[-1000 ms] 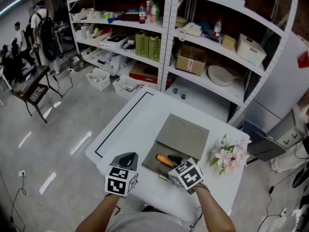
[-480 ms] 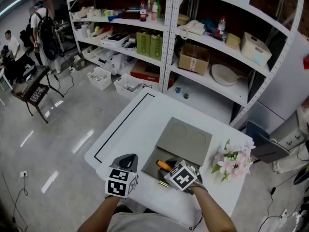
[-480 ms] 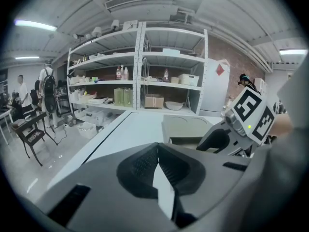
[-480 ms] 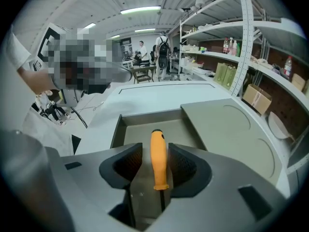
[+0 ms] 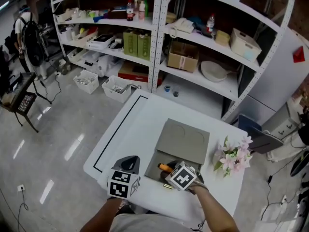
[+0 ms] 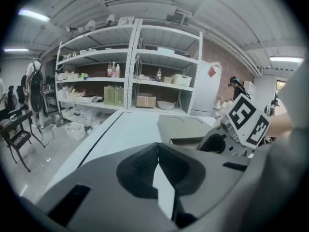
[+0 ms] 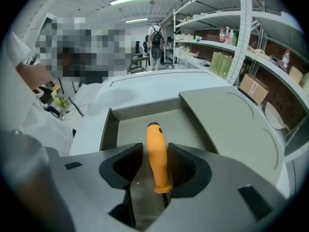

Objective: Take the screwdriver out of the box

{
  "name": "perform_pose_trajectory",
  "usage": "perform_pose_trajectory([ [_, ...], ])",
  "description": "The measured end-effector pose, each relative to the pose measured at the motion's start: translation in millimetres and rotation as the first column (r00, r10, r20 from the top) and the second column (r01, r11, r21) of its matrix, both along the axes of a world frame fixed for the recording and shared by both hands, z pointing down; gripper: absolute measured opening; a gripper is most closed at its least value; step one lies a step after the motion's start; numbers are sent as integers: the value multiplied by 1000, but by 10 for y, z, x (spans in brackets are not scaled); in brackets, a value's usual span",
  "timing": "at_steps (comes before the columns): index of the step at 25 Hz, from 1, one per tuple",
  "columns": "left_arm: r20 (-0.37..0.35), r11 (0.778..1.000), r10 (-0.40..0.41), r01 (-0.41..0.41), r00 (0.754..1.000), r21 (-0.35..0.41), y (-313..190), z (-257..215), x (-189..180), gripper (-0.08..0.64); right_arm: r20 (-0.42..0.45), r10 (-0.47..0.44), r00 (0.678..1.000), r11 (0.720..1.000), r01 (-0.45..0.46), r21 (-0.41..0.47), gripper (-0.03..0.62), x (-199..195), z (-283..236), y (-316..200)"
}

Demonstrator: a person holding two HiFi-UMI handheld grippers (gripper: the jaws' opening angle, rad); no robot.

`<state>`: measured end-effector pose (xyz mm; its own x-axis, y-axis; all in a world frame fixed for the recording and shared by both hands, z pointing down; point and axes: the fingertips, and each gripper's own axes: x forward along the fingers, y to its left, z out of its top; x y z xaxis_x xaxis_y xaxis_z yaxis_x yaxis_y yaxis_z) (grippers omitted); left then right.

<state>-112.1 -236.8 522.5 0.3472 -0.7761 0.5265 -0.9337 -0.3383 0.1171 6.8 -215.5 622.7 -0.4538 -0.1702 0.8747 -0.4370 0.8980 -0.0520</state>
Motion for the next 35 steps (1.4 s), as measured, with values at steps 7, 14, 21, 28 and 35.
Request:
perform_pose_trajectory([
  [7,-9,996,89,-89,996,-4,-88,18,-18,5,-53,-8,999,999,7,-32,164,-17,15,9],
  [14,-3,988,152,-152,988,-5,-104,10,-21,5,-41,22,999,999,-23,-29,150,-51,-18,5],
  [21,-2,981,193,-193,981,3,-97,-36,27,5,-72,36,997,999,-36,1,126,-24,-5,19],
  [28,-1,978,210,-210,978,18,-111,-99,49,5,-87,54,995,998,-50,44,115,-12,-22,-3],
  [35,-3,973,230,-230,973,35,-147,-172,163,5,-6,117,993,989,-116,94,114,79,-274,-50],
])
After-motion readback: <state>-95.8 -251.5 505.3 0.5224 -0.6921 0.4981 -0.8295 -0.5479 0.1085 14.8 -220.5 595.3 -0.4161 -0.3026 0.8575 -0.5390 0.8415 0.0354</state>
